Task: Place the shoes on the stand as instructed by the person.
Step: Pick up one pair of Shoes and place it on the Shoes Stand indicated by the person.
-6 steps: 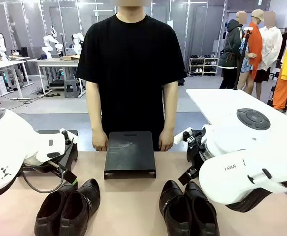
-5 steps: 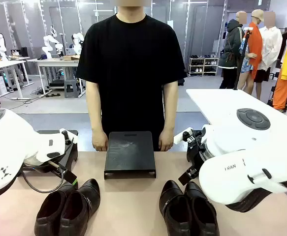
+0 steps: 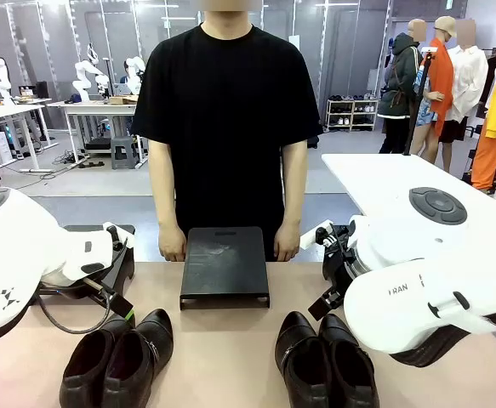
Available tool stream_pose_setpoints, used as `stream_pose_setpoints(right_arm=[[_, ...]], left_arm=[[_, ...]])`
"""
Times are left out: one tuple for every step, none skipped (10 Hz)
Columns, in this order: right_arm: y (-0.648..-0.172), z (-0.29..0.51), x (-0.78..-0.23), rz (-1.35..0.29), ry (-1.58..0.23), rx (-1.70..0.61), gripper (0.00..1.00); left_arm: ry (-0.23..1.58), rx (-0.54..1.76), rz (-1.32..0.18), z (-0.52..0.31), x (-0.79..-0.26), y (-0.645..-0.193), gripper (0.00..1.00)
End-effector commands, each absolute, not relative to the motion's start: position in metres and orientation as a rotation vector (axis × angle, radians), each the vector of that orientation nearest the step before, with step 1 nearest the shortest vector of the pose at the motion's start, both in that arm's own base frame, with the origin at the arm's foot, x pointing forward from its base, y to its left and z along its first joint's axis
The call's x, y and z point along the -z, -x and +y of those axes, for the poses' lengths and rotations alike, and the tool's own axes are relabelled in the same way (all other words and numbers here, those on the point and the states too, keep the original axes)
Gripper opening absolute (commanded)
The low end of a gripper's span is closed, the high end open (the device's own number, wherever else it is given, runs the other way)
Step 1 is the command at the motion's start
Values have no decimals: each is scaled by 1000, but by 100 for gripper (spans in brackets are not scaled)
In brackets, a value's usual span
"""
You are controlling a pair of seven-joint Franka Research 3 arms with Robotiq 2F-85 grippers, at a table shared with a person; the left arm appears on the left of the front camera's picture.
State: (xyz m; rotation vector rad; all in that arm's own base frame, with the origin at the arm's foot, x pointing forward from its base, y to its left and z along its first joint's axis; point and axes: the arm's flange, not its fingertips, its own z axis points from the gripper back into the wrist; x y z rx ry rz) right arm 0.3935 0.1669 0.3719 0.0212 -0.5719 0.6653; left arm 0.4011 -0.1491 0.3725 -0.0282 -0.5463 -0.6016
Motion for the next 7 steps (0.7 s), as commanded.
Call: stream_pose_setpoints(right_arm=[[-394,167,-372,-572,-22,-664,100],[-394,167,-372,-572,-22,-664,100],[-394,167,-372,-572,-22,-664,100],[-394,167,-372,-572,-22,-664,100],[-394,167,-372,-572,-22,-664,100],[-394,167,-372,-572,-22,-664,100],[-394,167,-372,-572,-22,-664,100]], left_arm=[[28,602,-546,-149,-372,-401,100],[28,602,-546,-149,-372,-401,100],[28,602,-546,-149,-372,-401,100],[28,602,-546,-149,-372,-401,100],[28,602,-546,-149,-372,-401,100],[28,602,-546,-149,-372,-401,100],[28,602,-546,-149,-372,-401,100]])
